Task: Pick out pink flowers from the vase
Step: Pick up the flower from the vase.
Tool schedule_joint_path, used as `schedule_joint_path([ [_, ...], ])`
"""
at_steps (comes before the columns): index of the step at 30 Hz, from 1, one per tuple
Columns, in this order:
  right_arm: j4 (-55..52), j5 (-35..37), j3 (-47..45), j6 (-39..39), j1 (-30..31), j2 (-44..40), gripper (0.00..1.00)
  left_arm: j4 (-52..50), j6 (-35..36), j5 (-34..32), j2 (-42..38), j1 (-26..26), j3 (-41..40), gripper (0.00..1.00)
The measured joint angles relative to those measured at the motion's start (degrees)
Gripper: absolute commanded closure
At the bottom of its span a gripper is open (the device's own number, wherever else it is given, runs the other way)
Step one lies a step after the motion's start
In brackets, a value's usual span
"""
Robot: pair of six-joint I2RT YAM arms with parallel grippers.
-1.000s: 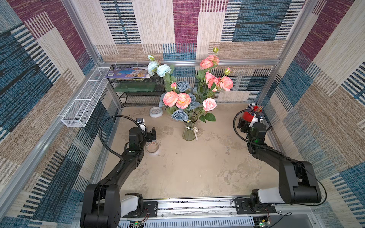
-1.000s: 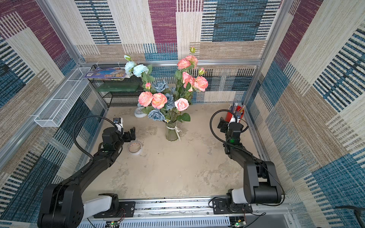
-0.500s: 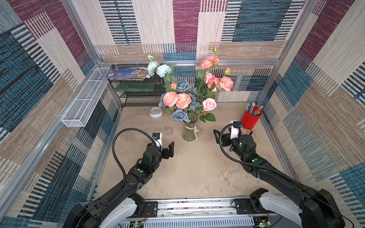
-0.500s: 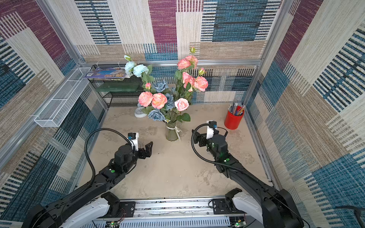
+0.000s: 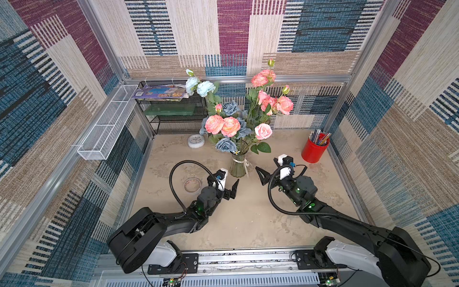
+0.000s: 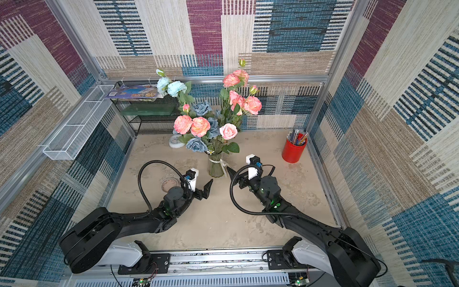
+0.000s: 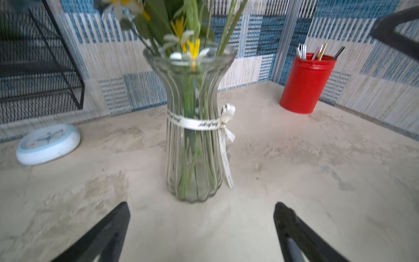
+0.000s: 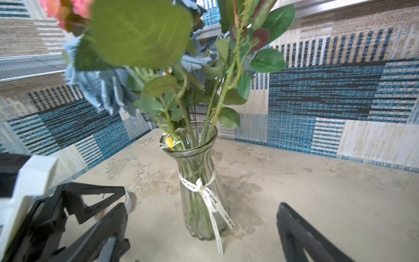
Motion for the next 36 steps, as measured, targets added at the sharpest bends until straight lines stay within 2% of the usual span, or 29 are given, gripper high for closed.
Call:
schedule_joint_path([
  [5,2.9,1.0,4.7,-1.3,0.2,8.2,0.03,6.8,3.1,0.2,8.2,0.0,6.5,0.02],
  [9,4.5,1.5,8.0,-2.3,0.2,13.6,0.05,10.3,4.7,-0.7,12.2,0.2,8.3,0.02],
  [12,5.9,1.9,10.1,-2.7,0.2,16.6,0.09,11.8,4.8,-1.4,12.4,0.2,8.3,0.02],
  [16,6.6,2.0,13.4,-3.2,0.1,20.1,0.23,12.3,4.8,-2.6,12.3,0.2,7.4,0.02],
  [21,6.7,1.4,17.0,-3.7,-0.9,24.0,0.29,12.7,4.8,-3.1,12.2,0.2,6.9,0.02],
  [23,6.7,0.9,17.6,-3.8,-1.3,24.9,0.34,12.9,4.6,-3.0,11.8,0.2,6.6,0.02],
  [27,6.7,-0.1,18.8,-3.8,-1.8,25.4,0.38,13.4,4.6,-2.9,11.4,0.2,6.1,0.02],
  [36,7.8,-3.7,19.2,-3.6,-0.9,25.4,0.37,13.5,4.4,-2.8,11.5,0.2,5.4,0.02],
])
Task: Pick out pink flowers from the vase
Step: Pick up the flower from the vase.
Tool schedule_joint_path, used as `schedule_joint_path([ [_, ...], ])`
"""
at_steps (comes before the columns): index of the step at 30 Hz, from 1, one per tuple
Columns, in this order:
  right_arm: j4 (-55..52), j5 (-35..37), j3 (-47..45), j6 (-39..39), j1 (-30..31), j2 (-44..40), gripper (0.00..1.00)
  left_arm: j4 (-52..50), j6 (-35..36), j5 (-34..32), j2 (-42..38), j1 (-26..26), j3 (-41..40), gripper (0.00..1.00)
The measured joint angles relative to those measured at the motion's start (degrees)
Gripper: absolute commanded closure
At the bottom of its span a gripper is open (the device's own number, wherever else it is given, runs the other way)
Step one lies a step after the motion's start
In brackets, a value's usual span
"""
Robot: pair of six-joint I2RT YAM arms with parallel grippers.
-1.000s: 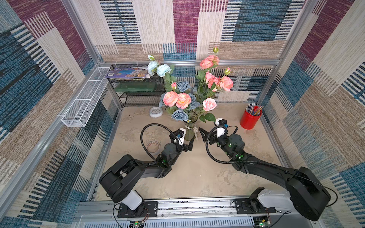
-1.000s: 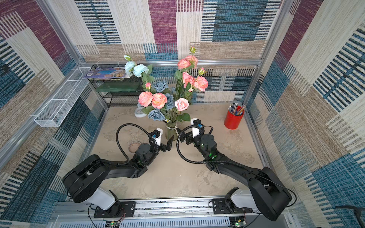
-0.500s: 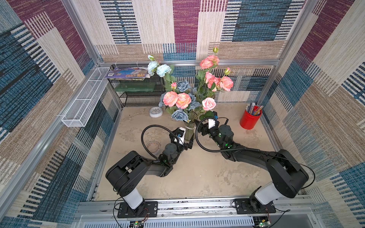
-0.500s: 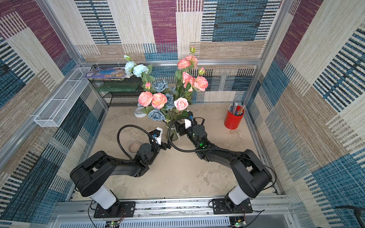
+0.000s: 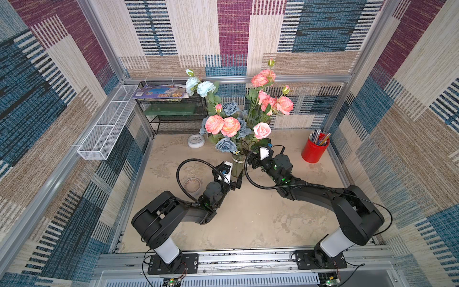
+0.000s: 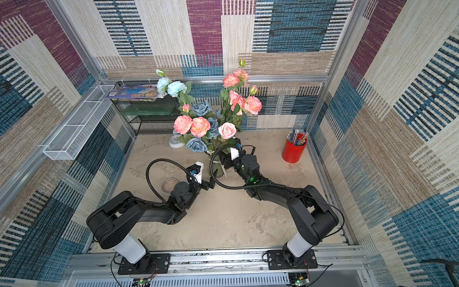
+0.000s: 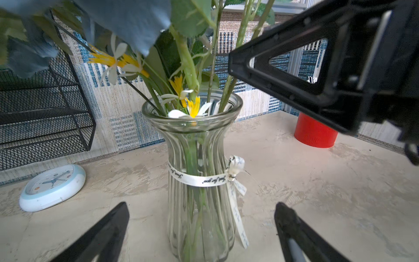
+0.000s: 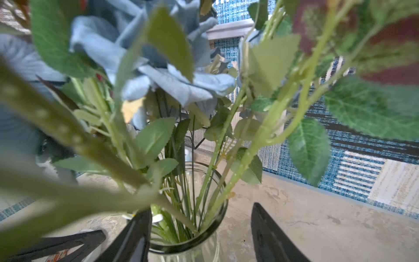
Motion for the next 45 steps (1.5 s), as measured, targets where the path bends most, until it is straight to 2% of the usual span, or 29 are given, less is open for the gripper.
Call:
schedule_joint_path([
  [10,3.3,-0.7,2.9,0.0,0.0,2.8,0.47,0.1,-1.3,0.1,0.0,0.0,-1.0,0.02],
  [16,3.9,-0.7,5.1,-0.2,-0.2,5.4,0.69,0.1,-1.9,0.2,-1.1,0.0,-2.1,0.02],
  [21,3.9,-0.7,5.3,-0.2,-0.2,5.3,0.72,-0.3,-1.9,0.2,-2.0,0.0,-2.5,0.02],
  [23,3.7,-0.7,5.3,-0.3,-0.2,5.0,0.8,-0.4,-2.1,0.2,-2.1,0.0,-2.5,0.02],
  [29,3.1,-0.6,6.0,-1.2,0.2,2.7,0.91,-0.5,-2.5,0.2,-2.1,0.0,-2.5,0.02],
  [45,-2.2,-0.2,9.6,-4.6,0.9,-3.8,0.95,-0.5,-3.7,0.2,-2.1,0.0,-2.8,0.01],
])
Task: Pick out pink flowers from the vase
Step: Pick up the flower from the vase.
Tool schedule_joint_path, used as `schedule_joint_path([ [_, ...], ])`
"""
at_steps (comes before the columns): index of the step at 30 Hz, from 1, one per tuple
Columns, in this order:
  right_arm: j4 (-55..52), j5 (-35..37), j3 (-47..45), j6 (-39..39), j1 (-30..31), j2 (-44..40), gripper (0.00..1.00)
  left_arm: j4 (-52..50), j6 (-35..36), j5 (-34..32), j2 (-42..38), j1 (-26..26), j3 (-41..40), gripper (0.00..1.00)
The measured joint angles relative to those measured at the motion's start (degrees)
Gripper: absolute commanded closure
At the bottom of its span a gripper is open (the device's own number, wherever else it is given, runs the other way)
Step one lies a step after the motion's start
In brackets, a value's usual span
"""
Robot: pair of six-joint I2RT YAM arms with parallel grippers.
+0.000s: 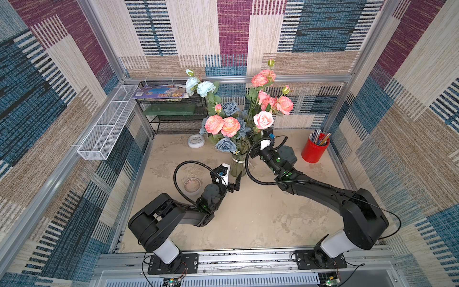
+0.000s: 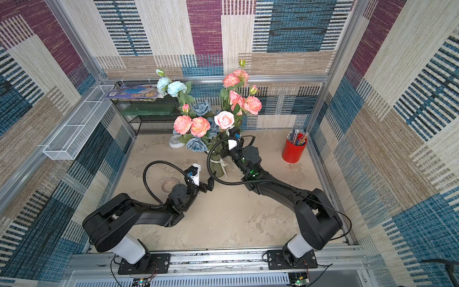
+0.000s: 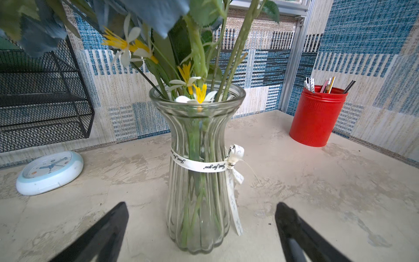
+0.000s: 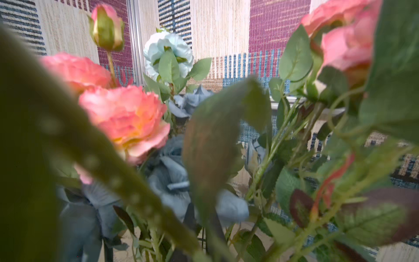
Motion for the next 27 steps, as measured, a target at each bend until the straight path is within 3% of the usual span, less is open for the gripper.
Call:
schedule_joint_path([
  [18,-13.9,4.6,4.9,-2.0,2.8,-18.8,0.93,-0.4,-2.0,0.2,-0.2,0.0,0.4,0.0],
  [27,-30.7,11.2,12.2,-2.1,2.8,-25.0,0.94,-0.4,-2.1,0.2,-0.3,0.0,0.7,0.0],
])
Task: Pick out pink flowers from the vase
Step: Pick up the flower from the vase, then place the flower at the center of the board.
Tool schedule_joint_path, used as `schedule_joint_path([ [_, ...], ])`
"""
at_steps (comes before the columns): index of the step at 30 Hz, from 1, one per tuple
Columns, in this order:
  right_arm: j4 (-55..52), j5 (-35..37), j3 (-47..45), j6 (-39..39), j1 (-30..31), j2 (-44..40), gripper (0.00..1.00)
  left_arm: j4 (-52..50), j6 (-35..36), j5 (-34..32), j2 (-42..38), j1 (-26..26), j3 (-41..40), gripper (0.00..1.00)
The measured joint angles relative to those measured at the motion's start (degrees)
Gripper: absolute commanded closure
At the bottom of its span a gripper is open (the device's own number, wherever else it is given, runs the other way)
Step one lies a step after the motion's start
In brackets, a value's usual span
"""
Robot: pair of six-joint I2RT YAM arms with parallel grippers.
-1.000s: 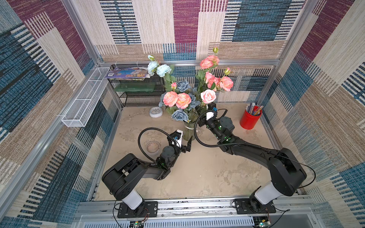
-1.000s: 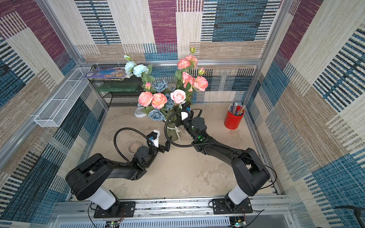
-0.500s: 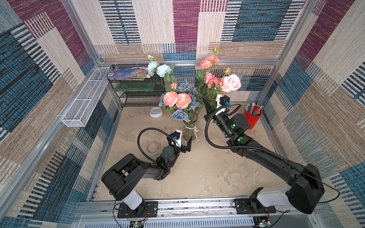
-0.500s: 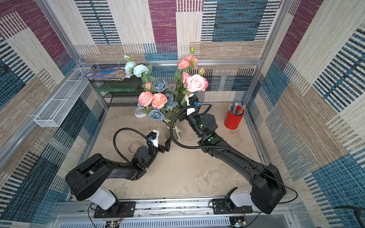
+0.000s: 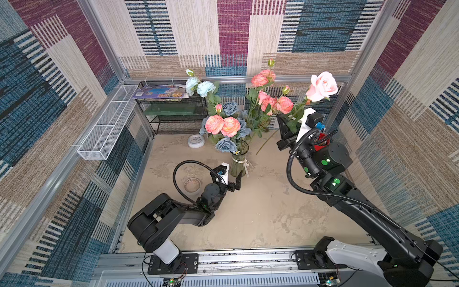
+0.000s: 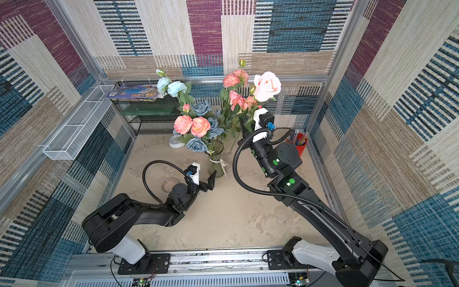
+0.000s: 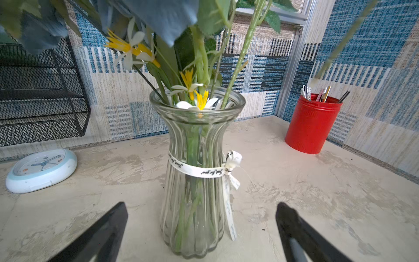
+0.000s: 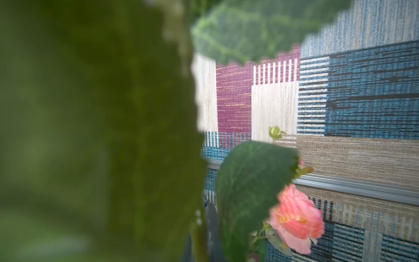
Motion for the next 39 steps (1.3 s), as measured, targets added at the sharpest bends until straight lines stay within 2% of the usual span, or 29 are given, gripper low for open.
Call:
schedule_joint_path([
  [6,-12.7,4.6,1.0,3.4,-2.0,-1.8,0.93,0.0,-0.1,0.2,0.1,0.0,0.4,0.0],
  [11,-22.7,4.9,1.0,9.0,-8.1,-3.4,0.94,-0.1,-0.2,0.6,0.1,0.0,0.4,0.0],
  [14,-27.7,1.6,1.6,12.4,-14.0,-3.8,0.98,-0.3,-0.2,0.6,0.0,0.0,0.4,0.0],
  [19,-33.3,-7.8,1.5,17.4,-26.2,-2.5,1.0,-1.0,-0.2,0.6,0.0,0.0,0.4,0.0],
  [22,-35.5,-13.4,-0.7,19.2,-30.7,-0.1,1.0,-1.1,-0.2,1.2,0.0,0.0,0.4,0.0],
  [29,-37.7,-22.1,-6.1,21.9,-34.0,6.7,1.0,-1.4,-0.2,1.2,-0.9,0.0,0.3,0.0],
  [39,-39.1,-28.5,-4.6,24.1,-34.5,26.0,1.0,-2.6,-0.2,1.2,-1.3,0.0,0.3,0.0],
])
